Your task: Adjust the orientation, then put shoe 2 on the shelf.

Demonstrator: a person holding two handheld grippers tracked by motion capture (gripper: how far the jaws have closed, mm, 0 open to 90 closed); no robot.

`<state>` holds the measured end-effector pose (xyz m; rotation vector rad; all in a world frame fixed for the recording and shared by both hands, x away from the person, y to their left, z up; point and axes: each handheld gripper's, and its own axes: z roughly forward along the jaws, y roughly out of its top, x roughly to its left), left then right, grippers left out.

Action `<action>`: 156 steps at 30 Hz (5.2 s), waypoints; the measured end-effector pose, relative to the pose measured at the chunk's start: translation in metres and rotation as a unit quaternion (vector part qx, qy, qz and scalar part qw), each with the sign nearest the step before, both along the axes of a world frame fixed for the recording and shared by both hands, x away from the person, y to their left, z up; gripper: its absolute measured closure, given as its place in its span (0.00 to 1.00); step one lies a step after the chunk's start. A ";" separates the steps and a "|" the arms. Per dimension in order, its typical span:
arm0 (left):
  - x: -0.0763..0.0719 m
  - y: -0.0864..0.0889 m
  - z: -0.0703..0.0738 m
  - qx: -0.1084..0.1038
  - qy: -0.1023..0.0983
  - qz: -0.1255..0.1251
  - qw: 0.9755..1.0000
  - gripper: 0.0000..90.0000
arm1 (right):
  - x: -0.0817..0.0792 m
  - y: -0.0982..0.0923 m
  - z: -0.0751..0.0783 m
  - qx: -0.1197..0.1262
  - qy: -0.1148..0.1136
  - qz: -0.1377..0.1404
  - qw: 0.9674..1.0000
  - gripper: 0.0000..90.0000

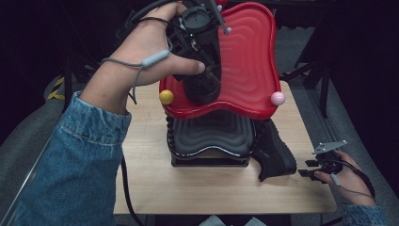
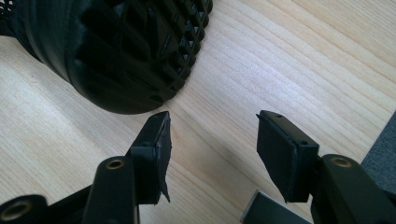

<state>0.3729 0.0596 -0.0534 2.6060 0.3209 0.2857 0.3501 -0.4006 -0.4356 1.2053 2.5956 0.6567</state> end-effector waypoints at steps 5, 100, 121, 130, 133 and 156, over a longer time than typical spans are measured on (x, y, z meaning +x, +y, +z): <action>-0.008 0.009 0.004 -0.019 -0.001 -0.007 1.000 0.46 | 0.003 0.002 0.002 0.003 -0.003 0.002 1.000 0.51; -0.001 0.162 -0.330 -0.189 0.077 0.194 0.960 0.40 | 0.017 0.003 0.009 0.029 0.009 -0.039 0.999 0.62; 0.000 0.162 -0.352 -0.128 0.086 0.214 0.965 0.36 | 0.002 0.024 0.047 0.074 0.006 -0.024 0.997 1.00; 0.001 0.160 -0.353 -0.121 0.082 0.213 0.966 0.36 | -0.006 0.047 0.060 0.076 -0.017 0.006 0.997 1.00; 0.000 0.159 -0.354 -0.122 0.085 0.212 0.966 0.36 | -0.008 0.051 0.063 0.079 -0.021 0.015 0.997 1.00; -0.001 0.159 -0.354 -0.115 0.084 0.214 0.966 0.35 | 0.000 0.056 0.050 0.063 -0.009 0.016 0.998 1.00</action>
